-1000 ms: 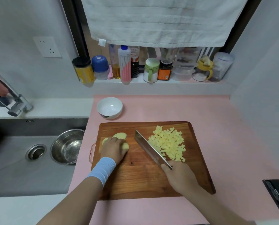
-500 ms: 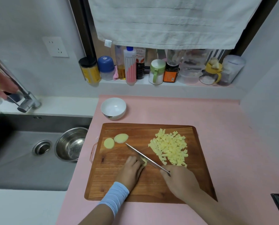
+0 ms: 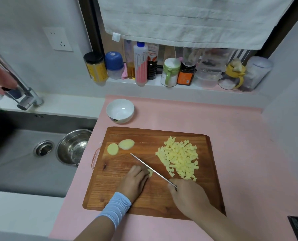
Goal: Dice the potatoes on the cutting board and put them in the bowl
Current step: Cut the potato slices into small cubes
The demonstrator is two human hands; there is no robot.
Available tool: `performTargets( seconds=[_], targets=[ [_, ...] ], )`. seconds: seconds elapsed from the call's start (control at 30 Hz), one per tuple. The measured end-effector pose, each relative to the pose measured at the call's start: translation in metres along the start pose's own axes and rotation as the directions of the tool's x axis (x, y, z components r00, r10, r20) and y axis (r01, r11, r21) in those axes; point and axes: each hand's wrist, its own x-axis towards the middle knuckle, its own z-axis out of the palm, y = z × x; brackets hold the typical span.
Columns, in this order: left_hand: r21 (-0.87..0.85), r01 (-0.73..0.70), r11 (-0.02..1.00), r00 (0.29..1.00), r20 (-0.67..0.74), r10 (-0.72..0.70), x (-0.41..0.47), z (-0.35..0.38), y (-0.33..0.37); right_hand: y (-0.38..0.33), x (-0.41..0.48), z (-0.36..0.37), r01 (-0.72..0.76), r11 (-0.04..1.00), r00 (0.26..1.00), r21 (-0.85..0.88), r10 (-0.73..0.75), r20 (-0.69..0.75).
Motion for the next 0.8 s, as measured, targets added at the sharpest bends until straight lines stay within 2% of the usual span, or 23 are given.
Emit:
performTargets(
  seconds=[0.13,0.47,0.67,0.8],
  targets=[
    [-0.003,0.009,1.0,1.0,-0.001,-0.009,0.001,0.001,0.0,-0.001,0.014,-0.002,-0.09,0.99,0.992,0.109,0.08,0.096],
    [0.091,0.044,0.995,0.999,0.017,-0.046,-0.004,0.005,-0.001,-0.01,0.025,-0.003,-0.12,0.987,0.985,0.104,0.106,0.133],
    [0.065,0.031,0.997,0.999,0.013,-0.032,-0.005,0.003,-0.001,-0.012,0.014,-0.009,0.003,1.0,0.998,-0.002,-0.003,0.056],
    [0.056,0.014,0.998,0.999,-0.041,-0.012,-0.003,-0.001,0.003,-0.012,0.0,-0.008,0.071,0.997,0.997,-0.036,-0.071,0.02]
  ],
)
